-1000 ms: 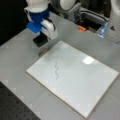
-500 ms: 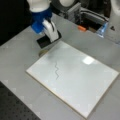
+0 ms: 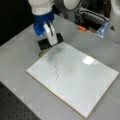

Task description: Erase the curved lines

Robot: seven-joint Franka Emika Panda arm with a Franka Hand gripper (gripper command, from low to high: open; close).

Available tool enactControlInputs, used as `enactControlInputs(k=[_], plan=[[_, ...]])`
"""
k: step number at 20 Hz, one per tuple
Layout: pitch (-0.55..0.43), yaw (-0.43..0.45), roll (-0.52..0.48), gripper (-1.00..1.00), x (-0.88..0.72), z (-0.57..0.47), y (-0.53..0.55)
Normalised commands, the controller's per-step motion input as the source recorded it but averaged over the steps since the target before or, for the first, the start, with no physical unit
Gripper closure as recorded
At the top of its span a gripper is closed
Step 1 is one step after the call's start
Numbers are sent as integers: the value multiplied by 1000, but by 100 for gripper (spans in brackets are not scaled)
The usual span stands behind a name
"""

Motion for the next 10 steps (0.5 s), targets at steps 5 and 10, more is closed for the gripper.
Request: enactControlInputs(k=[5,10], plan=[[-181,-98,-231,100,-191,-195,177],[-139,-51,-196,100,-226,-172,193]])
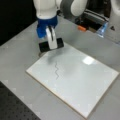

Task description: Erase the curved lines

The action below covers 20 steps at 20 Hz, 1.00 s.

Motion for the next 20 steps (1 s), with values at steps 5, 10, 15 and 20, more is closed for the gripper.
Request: enactControlInputs(k=[5,10,15,20], plan=[[-134,-9,-126,100,-208,-185,227],[-159,10,-36,100,-111,-216,184],[-166,20,75,100,-18,-249,102],[-167,30,135,100,8,-182,-6]])
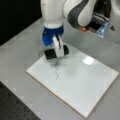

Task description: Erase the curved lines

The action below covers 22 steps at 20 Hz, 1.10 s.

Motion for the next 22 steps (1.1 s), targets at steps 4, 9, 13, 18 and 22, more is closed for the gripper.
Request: enactControlInputs(k=[4,9,13,18,22], plan=[[-140,37,145,100,24,-127,-94],[-100,-8,117,100,36,-111,-70],[-73,-42,87,100,38,-95,-17],[-82,-41,59,100,23,-81,-49],[-90,-51,40,100,-43,-88,-100]])
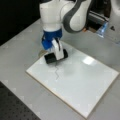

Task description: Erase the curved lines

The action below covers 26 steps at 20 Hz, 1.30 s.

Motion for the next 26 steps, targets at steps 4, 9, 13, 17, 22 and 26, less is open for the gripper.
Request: enactControlInputs(k=[4,9,13,17,22,26], plan=[[-99,-52,20,100,-88,-105,-132],[-127,-42,15,100,-81,-167,-89],[-148,-62,21,100,-54,-223,-8],[-144,-89,14,100,-87,-236,32],[-135,-66,26,100,-172,-264,53],[-142,-59,37,100,-204,-331,100]])
